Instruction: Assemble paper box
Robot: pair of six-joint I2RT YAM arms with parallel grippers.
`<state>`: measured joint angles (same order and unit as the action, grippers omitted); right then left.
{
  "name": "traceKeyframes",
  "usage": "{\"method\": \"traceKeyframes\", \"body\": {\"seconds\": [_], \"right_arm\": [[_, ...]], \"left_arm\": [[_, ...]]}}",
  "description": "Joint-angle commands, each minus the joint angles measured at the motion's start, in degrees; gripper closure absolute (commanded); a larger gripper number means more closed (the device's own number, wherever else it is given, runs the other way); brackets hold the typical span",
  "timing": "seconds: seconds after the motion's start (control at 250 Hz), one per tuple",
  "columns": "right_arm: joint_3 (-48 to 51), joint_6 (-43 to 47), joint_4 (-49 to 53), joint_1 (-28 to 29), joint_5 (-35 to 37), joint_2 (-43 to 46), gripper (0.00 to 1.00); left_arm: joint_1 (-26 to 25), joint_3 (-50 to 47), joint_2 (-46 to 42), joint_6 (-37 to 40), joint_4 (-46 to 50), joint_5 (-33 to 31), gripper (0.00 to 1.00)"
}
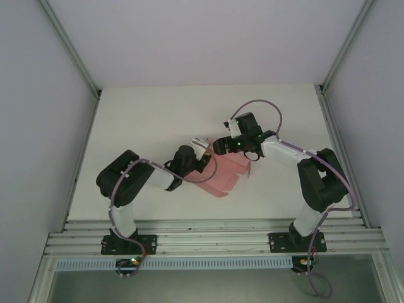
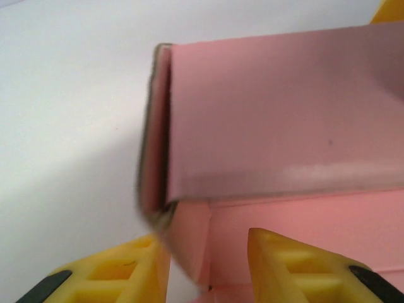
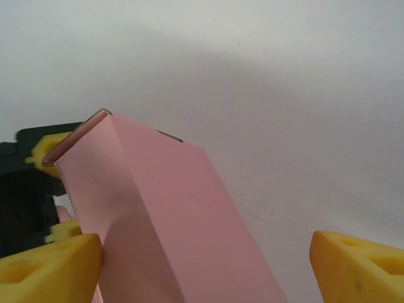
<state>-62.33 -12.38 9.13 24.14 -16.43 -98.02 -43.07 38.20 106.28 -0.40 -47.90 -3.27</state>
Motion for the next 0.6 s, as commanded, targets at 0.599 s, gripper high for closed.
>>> {"method": "traceKeyframes", "body": {"seconds": [0.599], "right_arm": [[0.37,-0.70,1.86,-0.28,-0.27,-1.88,0.15]], "left_arm": [[0.24,6.62,3.00,0.40,-1.67,-6.31,1.00]]}}
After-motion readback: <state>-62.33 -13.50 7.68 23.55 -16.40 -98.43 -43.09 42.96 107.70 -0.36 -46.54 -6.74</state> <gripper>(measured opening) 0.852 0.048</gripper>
